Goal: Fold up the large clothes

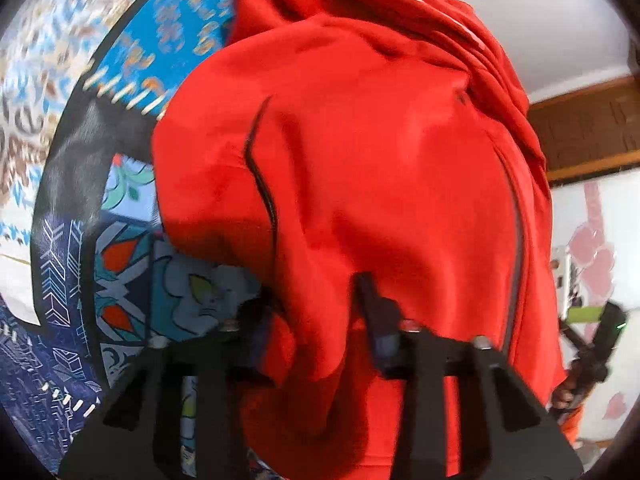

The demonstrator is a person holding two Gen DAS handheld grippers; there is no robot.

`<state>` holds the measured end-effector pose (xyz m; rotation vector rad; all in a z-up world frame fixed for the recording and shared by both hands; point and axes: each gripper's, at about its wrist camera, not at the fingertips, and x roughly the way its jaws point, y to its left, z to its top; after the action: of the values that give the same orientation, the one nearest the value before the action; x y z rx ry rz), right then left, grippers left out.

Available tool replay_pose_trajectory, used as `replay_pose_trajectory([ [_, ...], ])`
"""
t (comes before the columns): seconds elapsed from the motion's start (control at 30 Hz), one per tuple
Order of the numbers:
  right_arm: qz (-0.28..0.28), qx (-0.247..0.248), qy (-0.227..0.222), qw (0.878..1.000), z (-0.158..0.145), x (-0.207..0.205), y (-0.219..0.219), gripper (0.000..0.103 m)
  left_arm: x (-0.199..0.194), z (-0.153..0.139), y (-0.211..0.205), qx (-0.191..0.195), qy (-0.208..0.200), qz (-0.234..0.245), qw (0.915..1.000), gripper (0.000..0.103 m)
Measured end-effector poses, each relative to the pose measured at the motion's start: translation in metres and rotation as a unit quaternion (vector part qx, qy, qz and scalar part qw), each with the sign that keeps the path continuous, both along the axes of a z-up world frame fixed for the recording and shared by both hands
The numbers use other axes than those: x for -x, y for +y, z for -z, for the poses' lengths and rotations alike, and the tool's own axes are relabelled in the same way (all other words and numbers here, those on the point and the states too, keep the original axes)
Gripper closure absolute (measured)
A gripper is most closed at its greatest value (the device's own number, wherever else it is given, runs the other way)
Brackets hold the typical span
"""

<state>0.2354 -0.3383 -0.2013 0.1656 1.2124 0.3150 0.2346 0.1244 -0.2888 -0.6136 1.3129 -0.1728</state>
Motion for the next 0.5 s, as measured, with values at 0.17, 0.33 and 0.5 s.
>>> replay_pose_trajectory([
  [0.17,-0.042,-0.020,0.044,0.998,0.007,0.013,0.029,0.096,-0.009,-0.028,-0.037,-0.089,-0.021,0.056,0.9942,0.089],
  [0.33,-0.039,0.087,-0.002,0.995,0.021,0.017,0.042,0.096,-0.009,-0.061,-0.066,-0.140,-0.067,0.096,0.9833,0.089],
  [0.5,-0.041,0.066,0.017,0.997,0.031,0.000,0.030,0.096,-0.009,-0.070,-0.082,-0.184,-0.086,0.120,0.9718,0.089],
])
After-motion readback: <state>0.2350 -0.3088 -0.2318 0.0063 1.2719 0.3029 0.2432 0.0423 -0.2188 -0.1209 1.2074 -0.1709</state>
